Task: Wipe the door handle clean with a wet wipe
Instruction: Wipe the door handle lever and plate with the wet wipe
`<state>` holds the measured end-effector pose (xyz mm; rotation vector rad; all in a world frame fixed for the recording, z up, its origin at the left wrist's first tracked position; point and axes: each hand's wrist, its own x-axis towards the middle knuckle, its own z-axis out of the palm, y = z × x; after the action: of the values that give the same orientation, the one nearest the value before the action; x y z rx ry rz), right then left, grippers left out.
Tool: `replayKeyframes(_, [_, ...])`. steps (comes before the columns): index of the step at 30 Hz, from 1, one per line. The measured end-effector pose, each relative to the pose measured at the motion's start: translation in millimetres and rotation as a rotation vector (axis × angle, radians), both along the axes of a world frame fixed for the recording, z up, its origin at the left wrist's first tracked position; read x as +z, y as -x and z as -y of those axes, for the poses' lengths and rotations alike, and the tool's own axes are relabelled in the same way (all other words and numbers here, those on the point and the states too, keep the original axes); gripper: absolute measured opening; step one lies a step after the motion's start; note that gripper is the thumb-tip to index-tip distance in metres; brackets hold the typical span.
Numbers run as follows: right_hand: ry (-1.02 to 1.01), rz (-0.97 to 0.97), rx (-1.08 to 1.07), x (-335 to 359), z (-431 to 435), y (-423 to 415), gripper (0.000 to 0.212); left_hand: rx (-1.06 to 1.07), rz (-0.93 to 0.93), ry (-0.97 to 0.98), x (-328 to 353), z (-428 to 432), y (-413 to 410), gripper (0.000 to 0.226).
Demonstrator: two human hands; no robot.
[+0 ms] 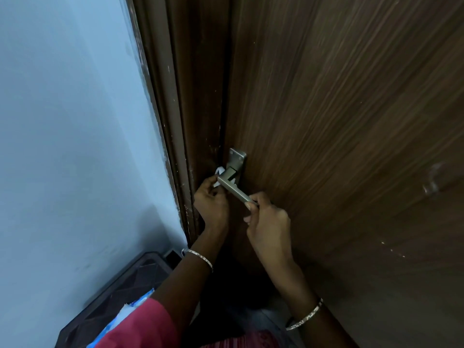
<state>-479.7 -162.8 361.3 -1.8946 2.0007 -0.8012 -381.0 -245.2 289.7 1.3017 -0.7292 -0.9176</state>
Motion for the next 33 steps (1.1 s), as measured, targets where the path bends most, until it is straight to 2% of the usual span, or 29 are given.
replayKeyframes(3, [0.004, -0.017, 0.002, -1.0, 0.2, -2.0, 0.015, 0.019, -0.039, -0.016, 1.2, 0.7, 3.2, 0.018])
replayKeyframes(7, [0.006, -0.037, 0.009, -1.6, 0.5, -1.9, 0.015, 0.123, 0.059, -0.050, 3.1, -1.2, 12.3, 0.015])
replayKeyframes(10, [0.014, -0.023, 0.014, -0.7, 0.0, -0.9, 0.013, 0.108, 0.032, -0.154, -1.7, 0.6, 13.2, 0.022])
replayKeyframes(13, [0.013, -0.038, 0.012, -1.2, -0.4, -1.7, 0.015, -0.068, -0.080, -0.239, -6.3, 0.0, 12.7, 0.020])
replayKeyframes(17, [0.019, -0.027, 0.008, -2.8, -0.3, -0.1, 0.015, -0.199, -0.298, -0.197, -3.5, -12.8, 4.3, 0.012])
replayKeyframes(22, [0.023, 0.012, 0.006, -2.3, 0.4, 3.4, 0.017, -0.457, -0.599, -0.137, 4.9, -18.4, -20.0, 0.020])
replayKeyframes(26, [0.036, 0.049, 0.016, -4.3, 0.7, 5.8, 0.016, -0.452, -0.766, -0.151, 7.5, -22.6, -25.9, 0.021])
replayKeyframes(31, [0.050, 0.049, 0.036, -9.3, 2.2, 9.4, 0.014, -0.277, -0.865, -0.141, 23.9, -22.0, -30.3, 0.020])
replayKeyframes(33, [0.065, 0.071, 0.040, -10.5, 2.8, 10.8, 0.012, -0.238, -0.853, -0.118, 29.6, -22.5, -29.6, 0.020])
